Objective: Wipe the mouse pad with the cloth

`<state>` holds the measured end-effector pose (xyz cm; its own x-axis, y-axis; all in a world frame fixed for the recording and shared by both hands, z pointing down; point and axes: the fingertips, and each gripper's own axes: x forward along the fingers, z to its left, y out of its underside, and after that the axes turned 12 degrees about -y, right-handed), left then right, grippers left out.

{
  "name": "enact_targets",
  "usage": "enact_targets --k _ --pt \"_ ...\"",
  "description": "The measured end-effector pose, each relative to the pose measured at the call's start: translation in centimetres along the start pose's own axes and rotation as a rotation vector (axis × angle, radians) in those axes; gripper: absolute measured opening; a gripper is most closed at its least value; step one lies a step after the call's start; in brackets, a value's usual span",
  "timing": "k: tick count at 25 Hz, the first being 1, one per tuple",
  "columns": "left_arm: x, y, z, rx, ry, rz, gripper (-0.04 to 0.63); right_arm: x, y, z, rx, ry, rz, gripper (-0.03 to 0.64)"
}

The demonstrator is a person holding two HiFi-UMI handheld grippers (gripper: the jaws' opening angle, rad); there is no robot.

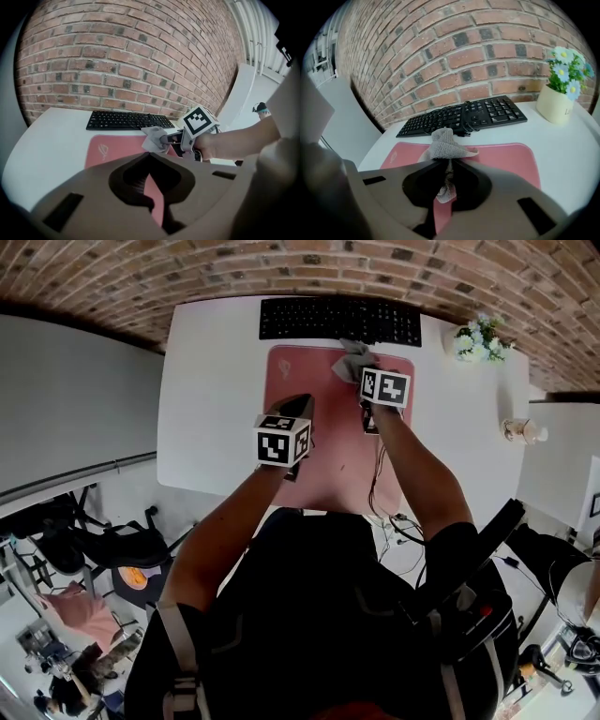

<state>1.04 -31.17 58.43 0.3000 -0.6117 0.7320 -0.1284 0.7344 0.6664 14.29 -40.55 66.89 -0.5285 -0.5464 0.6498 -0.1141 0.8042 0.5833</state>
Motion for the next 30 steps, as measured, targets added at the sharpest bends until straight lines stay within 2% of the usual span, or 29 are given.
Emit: enact_targets --k 14,22,26,30 --pt "0.7 0.1 -4.4 0.045 0.056 0.002 -0.001 -5.3 1.0 -7.0 0.091 0.105 -0.059 0.037" --pt "0.3 0.6 -5.6 0.048 0.059 -0.004 -0.001 -8.4 1.5 -10.5 0.131 0.166 -0.100 0.037" --pt "-0.4 0.7 -5.9 0.044 0.069 -0.015 -0.001 -10.1 1.2 -10.6 0.122 0.180 -0.137 0.037" --pt "-1.4 0.4 -6.0 0.049 0.092 -0.047 -0.002 -12.1 0.2 -8.1 0.087 0.163 -0.201 0.037"
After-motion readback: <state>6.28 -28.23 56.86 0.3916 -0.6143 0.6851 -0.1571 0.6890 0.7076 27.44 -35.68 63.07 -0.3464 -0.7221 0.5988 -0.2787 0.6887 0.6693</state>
